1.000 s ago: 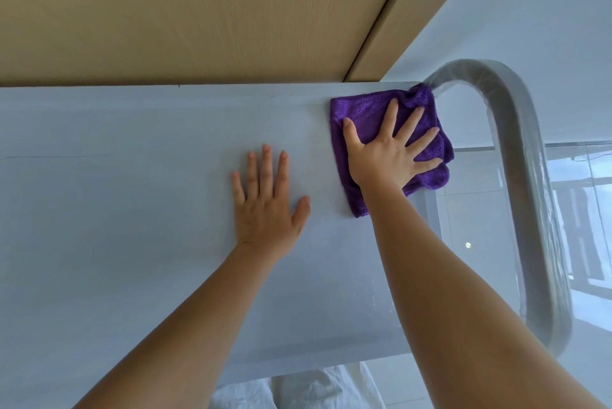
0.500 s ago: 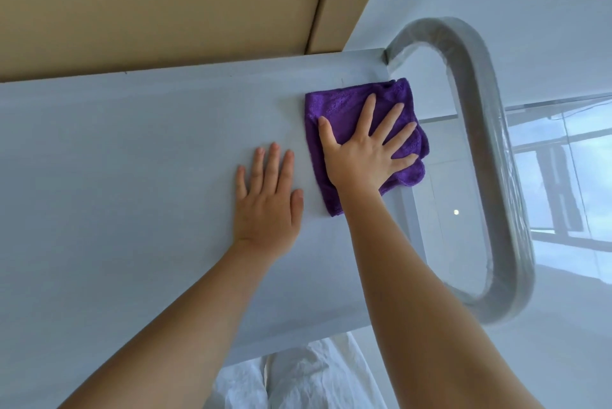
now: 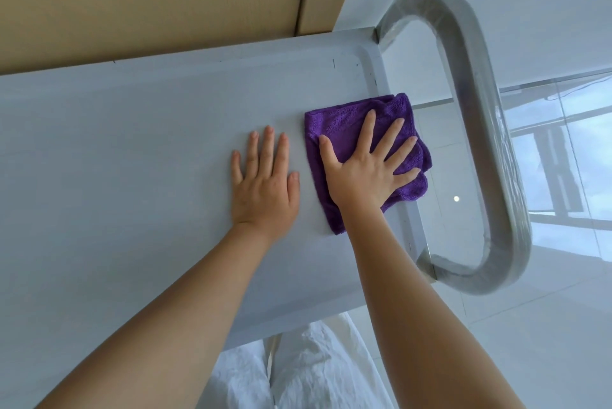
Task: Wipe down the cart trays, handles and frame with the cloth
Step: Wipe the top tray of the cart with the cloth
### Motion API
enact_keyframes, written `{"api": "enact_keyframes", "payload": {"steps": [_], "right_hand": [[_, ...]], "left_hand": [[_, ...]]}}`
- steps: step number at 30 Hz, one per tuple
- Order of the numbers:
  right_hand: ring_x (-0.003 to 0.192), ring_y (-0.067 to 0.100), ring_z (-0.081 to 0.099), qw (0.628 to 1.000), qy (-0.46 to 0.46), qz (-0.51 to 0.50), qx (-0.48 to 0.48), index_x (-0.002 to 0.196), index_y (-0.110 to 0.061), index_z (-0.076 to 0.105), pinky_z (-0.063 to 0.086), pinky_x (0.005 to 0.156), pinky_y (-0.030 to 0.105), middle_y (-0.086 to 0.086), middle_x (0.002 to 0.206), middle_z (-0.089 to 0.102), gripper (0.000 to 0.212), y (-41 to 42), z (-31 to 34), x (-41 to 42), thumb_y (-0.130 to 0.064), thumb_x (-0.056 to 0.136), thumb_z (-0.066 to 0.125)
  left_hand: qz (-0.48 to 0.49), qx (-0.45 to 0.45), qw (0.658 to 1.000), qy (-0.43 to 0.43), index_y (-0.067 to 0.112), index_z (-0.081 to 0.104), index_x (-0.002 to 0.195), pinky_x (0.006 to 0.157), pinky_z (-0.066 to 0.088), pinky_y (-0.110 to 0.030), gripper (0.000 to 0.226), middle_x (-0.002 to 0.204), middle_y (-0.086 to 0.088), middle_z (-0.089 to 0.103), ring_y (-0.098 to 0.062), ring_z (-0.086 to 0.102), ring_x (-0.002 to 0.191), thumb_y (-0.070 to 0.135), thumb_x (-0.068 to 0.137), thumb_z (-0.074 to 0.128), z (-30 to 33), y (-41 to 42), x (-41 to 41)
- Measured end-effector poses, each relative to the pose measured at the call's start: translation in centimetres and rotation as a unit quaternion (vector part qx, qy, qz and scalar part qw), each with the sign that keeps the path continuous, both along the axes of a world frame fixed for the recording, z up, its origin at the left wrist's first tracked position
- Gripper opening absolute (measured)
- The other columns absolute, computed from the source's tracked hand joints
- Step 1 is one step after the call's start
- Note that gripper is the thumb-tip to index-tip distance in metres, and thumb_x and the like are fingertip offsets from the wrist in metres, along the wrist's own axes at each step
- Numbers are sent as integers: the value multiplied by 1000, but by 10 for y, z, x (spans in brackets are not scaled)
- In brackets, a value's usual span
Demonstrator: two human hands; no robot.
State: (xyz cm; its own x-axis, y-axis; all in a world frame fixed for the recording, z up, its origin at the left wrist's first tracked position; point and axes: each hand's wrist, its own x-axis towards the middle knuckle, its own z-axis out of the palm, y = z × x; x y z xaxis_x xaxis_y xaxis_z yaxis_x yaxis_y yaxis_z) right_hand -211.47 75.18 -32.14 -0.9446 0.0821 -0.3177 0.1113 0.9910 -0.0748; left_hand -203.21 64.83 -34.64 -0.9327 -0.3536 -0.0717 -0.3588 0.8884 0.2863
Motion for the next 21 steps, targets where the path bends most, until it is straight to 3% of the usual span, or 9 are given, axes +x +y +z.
{"api": "enact_keyframes", "payload": {"steps": [8,18,21], "right_hand": [[143,34,-15,1000,-5,-15,10,148,-36,-7,-4,108,63,4,158,-13,88,19,0,34,-82,77,18],[144,33,-10,998,5,-67,0,149,-36,0,-2,109,62,4,159,-8,88,39,1,76,-80,78,26],[143,35,6,999,-11,-35,29,149,-32,12,9,107,60,9,158,5,88,45,17,69,-80,78,30]], "left_hand": [[2,19,1000,-11,6,36,142,109,16,-53,60,149,-14,31,-33,28,138,34,89,27,1,1,0],[-9,16,999,-41,11,22,148,112,4,-48,67,155,-11,17,-29,12,144,39,87,13,2,-2,3],[-11,19,998,-52,13,18,149,113,2,-47,64,157,-10,11,-27,7,144,37,90,19,3,-3,3]]}}
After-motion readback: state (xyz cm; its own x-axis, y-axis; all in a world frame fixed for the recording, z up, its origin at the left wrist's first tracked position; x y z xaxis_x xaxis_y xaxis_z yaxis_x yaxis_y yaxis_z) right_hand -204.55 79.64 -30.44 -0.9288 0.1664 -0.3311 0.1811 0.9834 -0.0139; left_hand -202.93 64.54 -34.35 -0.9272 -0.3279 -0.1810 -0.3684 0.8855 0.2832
